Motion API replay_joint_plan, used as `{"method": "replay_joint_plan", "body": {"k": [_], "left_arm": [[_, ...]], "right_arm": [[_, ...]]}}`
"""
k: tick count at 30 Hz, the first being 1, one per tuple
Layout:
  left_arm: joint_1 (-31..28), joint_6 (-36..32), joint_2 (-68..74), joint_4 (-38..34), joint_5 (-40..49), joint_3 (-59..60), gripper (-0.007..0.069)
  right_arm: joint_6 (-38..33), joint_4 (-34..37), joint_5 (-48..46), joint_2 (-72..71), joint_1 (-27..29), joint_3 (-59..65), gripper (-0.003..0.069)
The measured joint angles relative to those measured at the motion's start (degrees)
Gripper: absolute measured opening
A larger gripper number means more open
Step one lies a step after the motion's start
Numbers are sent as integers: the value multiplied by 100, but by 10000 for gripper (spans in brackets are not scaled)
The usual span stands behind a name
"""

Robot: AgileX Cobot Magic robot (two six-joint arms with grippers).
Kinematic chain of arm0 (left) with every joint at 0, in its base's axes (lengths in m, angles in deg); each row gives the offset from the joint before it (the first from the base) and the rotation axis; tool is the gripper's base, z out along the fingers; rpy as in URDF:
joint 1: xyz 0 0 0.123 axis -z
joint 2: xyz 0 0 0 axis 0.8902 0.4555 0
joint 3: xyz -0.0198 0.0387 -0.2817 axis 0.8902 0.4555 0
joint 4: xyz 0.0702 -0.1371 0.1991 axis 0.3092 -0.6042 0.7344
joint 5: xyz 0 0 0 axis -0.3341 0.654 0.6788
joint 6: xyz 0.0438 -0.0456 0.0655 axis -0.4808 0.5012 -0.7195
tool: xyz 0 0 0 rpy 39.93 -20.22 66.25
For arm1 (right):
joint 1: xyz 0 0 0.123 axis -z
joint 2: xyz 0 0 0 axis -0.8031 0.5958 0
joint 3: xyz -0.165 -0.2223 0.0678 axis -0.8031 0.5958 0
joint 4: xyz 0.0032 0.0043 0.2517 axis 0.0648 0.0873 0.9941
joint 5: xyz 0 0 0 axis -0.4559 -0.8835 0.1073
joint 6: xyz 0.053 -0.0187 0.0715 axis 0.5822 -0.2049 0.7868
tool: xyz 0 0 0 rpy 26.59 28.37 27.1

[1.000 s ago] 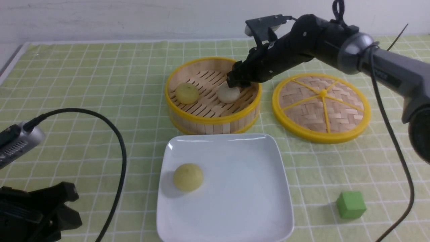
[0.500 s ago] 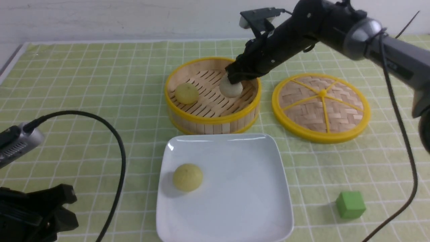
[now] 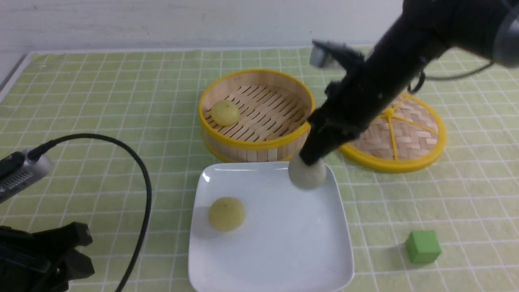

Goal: Put the steamed buns into the plate on the green tablecloth.
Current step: 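Move the steamed bun from the bamboo steamer onto the white plate with the right gripper, then reach into the bamboo steamer and grasp a bun with the left gripper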

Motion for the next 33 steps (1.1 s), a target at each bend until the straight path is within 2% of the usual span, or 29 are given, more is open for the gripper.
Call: {"method": "replay_joint_plan", "body": {"k": [4,6,8,9,13,14,15,16,17,18,20,21,22,23,24,25,26,29,33], "left_arm": [[0,0,0,8,-28,0,305],[0,0,0,8,-58,0,305],[0,0,0,8,-94,0,305],[0,0,0,8,-115,0,305],[0,0,0,8,-173,0,305],[0,0,0,8,-172,0,305],[0,0,0,8,-172,0,305],[0,0,0,8,-172,0,304],[0,0,0,8,-172,0,304],[0,0,0,8,-172,0,302],[0,-41,0,8,-172,0,280],[0,-73,1,8,-172,0,264],[0,-136,13,8,-172,0,243],[0,-149,13,8,-172,0,237],[0,-251,35,8,-172,0,211],[0,-464,84,20,-172,0,165],[0,-625,140,27,-188,0,119],[0,-1191,333,-6,-394,-6,24],[0,-1765,760,-454,-412,-215,2]], "right_arm": [[-371,609,1142,83,0,942,69],[-532,821,1658,163,0,1199,129],[-571,870,1928,245,0,1340,237],[-575,891,2024,285,0,1365,314],[-581,701,1998,273,42,1299,540],[-523,521,1901,250,87,1221,578],[-505,477,1860,231,112,1203,584],[-281,62,1671,107,226,1045,609],[-207,-58,1586,59,260,1000,610],[-43,-305,1494,-17,315,908,603],[597,-1255,1029,-535,582,646,512],[728,-1446,919,-717,656,601,466],[979,-1800,676,-964,747,575,383],[1020,-1855,635,-1066,782,575,368],[1210,-2102,414,-1324,863,582,290],[1445,-2385,128,-1745,965,667,159],[1564,-2519,27,-2020,1005,823,70],[1698,-2605,5,-2812,1060,1439,-10],[1712,-2605,5,-3698,1060,2536,-14]]}}
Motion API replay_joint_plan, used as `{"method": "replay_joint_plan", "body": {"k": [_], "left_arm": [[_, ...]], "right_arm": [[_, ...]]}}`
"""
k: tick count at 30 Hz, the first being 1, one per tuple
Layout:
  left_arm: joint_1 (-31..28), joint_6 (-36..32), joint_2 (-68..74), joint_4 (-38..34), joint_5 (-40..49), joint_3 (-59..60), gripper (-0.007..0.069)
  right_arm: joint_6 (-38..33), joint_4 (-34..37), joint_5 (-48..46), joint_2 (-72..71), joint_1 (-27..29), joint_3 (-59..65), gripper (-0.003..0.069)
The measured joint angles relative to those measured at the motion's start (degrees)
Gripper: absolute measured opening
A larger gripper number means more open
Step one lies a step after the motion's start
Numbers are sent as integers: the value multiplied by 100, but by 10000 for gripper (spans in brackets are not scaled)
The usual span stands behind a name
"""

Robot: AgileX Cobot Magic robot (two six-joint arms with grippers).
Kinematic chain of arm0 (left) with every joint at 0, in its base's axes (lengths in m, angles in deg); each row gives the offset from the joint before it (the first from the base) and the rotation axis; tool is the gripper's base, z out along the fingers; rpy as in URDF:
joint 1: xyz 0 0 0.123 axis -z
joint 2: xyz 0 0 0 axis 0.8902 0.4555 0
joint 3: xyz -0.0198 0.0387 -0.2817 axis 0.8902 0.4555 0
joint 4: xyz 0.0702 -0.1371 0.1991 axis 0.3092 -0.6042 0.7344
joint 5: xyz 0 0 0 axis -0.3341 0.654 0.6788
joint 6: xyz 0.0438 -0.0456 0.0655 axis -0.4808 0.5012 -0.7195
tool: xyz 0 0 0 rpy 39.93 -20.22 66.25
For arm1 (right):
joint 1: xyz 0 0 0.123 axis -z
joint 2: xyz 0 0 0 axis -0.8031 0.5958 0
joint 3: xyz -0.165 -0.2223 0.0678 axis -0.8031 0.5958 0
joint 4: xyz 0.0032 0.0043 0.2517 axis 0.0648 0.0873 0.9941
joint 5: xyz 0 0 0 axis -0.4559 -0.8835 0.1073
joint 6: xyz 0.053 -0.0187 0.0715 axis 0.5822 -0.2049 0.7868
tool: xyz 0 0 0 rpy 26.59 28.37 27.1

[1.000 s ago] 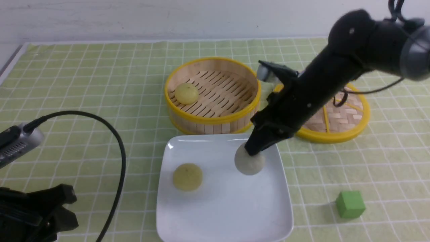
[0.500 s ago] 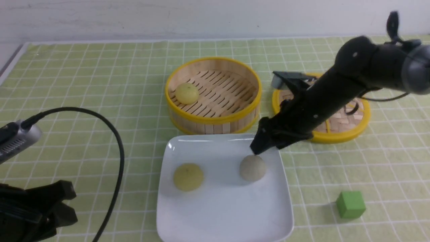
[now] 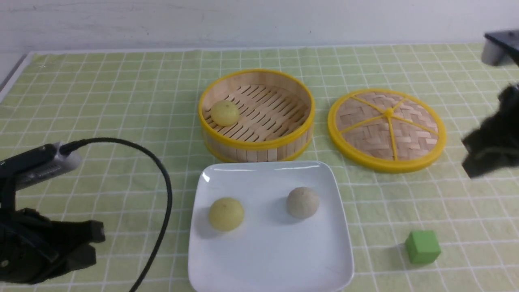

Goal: Put the steamed buns into the plate on the green tablecloth.
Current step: 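Reach into the bamboo steamer and grasp a bun with the left gripper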

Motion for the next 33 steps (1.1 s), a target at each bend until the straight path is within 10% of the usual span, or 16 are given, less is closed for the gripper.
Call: {"method": "replay_joint_plan", "body": {"k": [8,14,23,33], "left_arm": [[781,-966,1816,-1138,166,-1963,2],[1630,-248,3787,-601,183,-4381,71],[1809,1155,6377,679,716,-7761,379],[1814,1250,7416,1246,874,-8969,422]], "right_arm": [[-43,-71,566,-1456,5,1967,-13],[-47,-76,892,-1673,5,2117,-10],[-47,-76,1016,-1673,5,2117,-6],[-47,-76,1090,-1673,5,2117,1]]}}
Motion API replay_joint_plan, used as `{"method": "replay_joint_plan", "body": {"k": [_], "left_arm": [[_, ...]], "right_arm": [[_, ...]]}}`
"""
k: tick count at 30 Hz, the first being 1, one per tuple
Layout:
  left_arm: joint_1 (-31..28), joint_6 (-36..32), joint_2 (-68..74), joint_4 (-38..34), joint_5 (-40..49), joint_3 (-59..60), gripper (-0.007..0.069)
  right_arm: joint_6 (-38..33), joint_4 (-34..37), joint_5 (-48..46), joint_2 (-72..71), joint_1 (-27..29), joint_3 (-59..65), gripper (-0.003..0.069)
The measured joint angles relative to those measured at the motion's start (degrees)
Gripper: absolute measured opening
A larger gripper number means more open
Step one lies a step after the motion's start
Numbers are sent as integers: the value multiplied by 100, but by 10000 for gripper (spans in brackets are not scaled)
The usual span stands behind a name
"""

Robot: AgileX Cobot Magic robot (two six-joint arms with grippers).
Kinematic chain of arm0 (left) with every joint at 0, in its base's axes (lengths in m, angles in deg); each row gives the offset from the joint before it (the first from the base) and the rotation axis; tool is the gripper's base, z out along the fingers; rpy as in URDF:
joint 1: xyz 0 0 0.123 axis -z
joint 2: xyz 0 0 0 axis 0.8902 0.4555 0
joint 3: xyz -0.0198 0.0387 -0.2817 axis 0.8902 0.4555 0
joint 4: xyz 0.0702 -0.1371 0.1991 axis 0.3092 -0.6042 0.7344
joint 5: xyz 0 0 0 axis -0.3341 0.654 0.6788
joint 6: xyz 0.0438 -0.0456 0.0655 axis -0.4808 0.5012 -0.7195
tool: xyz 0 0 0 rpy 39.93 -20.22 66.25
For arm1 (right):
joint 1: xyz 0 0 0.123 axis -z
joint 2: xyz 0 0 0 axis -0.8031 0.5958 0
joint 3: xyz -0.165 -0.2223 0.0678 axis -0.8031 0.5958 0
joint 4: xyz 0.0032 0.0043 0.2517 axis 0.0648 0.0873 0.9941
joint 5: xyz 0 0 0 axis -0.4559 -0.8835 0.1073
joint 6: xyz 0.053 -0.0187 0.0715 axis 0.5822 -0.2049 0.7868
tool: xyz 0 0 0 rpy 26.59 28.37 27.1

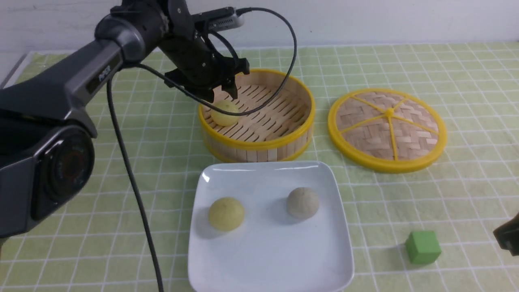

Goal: Put the steamed buns into the plate on the green tablecloth.
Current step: 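Reach into the bamboo steamer and grasp a bun with the left gripper, then carry the bun from the bamboo steamer to the plate with the left gripper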

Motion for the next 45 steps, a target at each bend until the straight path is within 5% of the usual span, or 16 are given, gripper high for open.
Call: {"method": "replay_joint_plan", "body": {"k": [6,10,13,15,25,32,40,45], "left_arm": [[7,0,272,180,-240,-18,374],[67,0,329,201,-270,-23,259],[134,0,323,206,-239,-51,69],[161,0,311,206,-123,-114,33],[178,-55,-758,185,1599,-848,19],[191,-223,-2001,128,1809,-434,19],[1089,-260,-3424,-473,1716,2837,22],[1866,-225,-3132,-617,620,4191,28]], "right_arm": [[0,0,69,0,0,1,3],[0,0,110,0,0,1,3],[0,0,134,0,0,1,3],[0,0,140,0,0,6,3],[0,0,140,0,0,6,8],[0,15,140,0,0,6,12],[0,80,140,0,0,6,18],[0,126,140,0,0,6,23]]}}
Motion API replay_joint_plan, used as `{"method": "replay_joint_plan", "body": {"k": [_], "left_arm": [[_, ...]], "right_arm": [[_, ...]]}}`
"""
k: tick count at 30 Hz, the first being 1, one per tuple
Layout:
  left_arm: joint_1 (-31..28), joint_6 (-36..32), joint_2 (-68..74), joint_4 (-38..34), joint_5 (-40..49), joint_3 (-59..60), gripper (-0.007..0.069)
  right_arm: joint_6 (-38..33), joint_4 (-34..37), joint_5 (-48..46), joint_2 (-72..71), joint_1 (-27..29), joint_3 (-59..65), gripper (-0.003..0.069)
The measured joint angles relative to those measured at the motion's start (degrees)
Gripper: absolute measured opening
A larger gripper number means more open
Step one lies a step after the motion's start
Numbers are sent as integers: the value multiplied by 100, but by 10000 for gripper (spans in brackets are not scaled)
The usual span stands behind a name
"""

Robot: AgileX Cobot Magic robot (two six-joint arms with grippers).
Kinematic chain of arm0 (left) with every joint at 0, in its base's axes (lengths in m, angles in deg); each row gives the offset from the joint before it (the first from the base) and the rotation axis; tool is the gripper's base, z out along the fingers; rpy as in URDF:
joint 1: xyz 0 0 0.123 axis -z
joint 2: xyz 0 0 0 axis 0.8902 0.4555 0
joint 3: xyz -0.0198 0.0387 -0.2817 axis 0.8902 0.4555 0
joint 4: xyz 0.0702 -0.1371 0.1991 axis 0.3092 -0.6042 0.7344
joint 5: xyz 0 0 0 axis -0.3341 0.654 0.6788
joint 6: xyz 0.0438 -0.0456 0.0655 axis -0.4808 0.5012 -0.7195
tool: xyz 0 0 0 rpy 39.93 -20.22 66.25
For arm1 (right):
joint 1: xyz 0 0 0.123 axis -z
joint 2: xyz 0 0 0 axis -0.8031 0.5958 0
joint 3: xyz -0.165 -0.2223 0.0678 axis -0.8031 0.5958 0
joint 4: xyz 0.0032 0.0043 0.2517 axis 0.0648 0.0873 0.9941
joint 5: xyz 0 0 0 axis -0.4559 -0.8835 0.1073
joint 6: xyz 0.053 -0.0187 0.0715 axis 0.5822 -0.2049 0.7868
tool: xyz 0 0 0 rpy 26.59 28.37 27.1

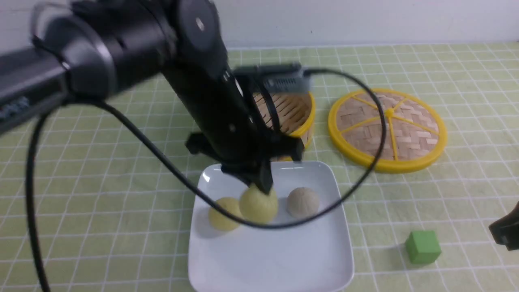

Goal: Put the steamed buns into the plate on the green tablecloth.
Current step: 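Carry the bun from the bamboo steamer to the plate with the left gripper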

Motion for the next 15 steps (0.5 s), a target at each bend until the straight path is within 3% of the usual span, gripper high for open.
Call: {"method": "replay_joint_plan", "body": {"k": [5,15], "left_arm": [[176,97,400,-12,-482,247,71],[177,159,888,134,-1167,213,411]], "right_arm": [[0,54,0,0,0,0,28],[0,34,-626,-315,0,-12,30]]}}
